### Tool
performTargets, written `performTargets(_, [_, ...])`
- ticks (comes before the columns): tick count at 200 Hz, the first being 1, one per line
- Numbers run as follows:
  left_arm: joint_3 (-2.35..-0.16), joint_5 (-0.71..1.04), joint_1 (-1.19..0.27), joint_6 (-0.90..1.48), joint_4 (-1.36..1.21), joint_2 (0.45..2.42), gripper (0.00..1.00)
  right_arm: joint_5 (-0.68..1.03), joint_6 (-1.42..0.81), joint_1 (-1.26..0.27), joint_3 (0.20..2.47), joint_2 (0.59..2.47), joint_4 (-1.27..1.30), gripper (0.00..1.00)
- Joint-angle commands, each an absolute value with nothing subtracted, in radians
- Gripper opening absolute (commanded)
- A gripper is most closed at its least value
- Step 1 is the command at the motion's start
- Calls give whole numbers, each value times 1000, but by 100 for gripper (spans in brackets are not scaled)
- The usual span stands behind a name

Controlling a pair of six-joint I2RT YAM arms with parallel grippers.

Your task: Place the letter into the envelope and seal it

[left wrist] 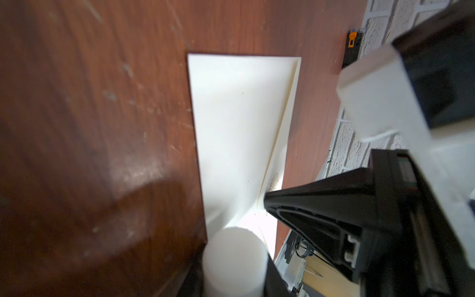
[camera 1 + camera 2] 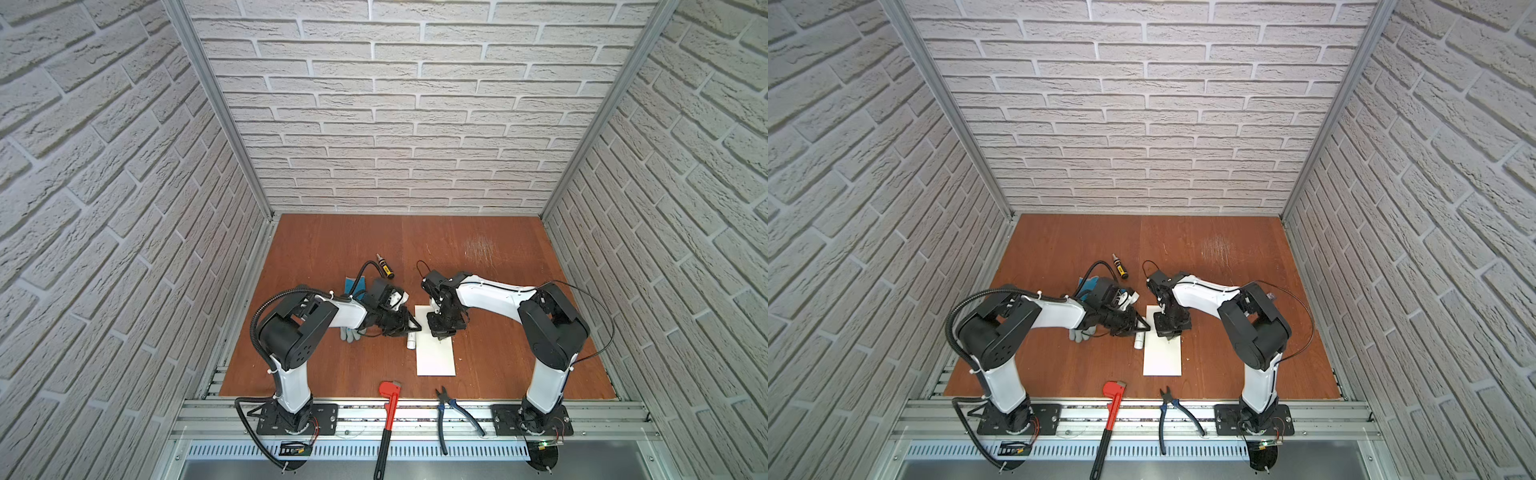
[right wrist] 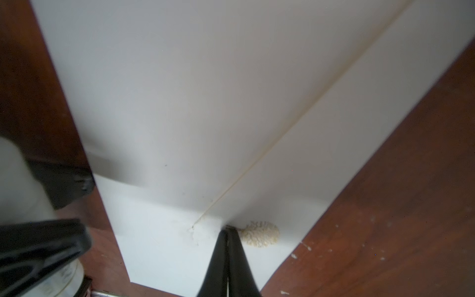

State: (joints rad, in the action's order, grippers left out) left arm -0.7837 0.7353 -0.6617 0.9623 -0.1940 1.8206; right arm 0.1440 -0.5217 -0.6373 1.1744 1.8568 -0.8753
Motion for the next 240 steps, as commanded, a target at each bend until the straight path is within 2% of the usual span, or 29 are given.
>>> performTargets(1, [-778,716,-649,945,-163,1841,0,128,-545,-666,1137,1937,-852,9])
performTargets(109, [-782,720,-641,939,-152,1840,0,126,-561,-688,1144,1970,-836,27])
performTargets(175, [-778,713,-640,932,-135,1821,0,20,-539,-689,1283,1827,-999,42])
performTargets(207, [-778,709,-642,931,-131,1816,0,-18,-530,-683,1338,1758,-1068,43])
performTargets(222, [-780,709,-642,932,-128,1815,0,-24,-528,-676,1342,1741,-1080,40])
performTargets(240, [-784,710,-642,930,-125,1817,0,-20,-520,-657,1330,1745,-1074,27])
